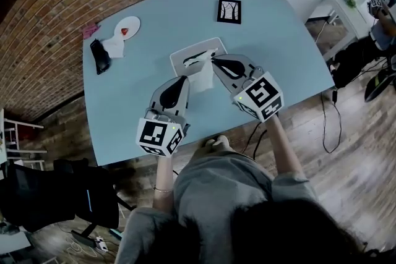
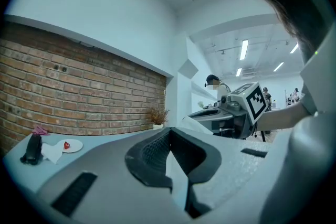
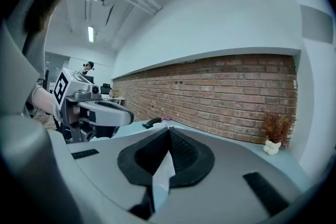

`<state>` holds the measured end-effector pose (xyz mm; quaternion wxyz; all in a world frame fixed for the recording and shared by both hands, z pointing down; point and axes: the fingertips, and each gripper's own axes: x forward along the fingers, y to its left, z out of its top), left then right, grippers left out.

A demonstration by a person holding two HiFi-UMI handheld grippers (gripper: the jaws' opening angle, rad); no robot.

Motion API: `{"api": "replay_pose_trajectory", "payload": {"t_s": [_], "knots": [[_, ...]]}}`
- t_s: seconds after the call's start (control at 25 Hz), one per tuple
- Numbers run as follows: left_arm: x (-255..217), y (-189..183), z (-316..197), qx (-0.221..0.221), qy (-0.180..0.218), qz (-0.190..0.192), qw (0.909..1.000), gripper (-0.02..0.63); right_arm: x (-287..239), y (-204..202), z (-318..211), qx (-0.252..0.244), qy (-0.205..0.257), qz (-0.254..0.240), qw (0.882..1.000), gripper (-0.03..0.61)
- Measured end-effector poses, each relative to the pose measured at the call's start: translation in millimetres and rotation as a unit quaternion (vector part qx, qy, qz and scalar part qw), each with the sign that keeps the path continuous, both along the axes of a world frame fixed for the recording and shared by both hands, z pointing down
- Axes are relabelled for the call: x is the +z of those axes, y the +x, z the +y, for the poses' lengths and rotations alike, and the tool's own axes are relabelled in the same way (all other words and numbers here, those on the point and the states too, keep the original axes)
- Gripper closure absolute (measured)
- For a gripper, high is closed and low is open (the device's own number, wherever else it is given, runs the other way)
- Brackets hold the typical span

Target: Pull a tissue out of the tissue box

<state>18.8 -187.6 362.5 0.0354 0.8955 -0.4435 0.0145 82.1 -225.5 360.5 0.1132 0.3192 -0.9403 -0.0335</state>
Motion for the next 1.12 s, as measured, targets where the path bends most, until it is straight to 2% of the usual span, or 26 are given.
{"api": "replay_pose_trajectory", "payload": {"t_s": [0.36,1.12], "knots": [[5,6,11,0.004,0.006,0.001,1.0,0.611,11,3,16,-0.016,-0.014,-0.015,1.0,0.578],[9,23,16,-0.017,0.014,0.001,0.9998,0.611,6,17,21,-0.037,-0.006,-0.048,0.998,0.578]]}}
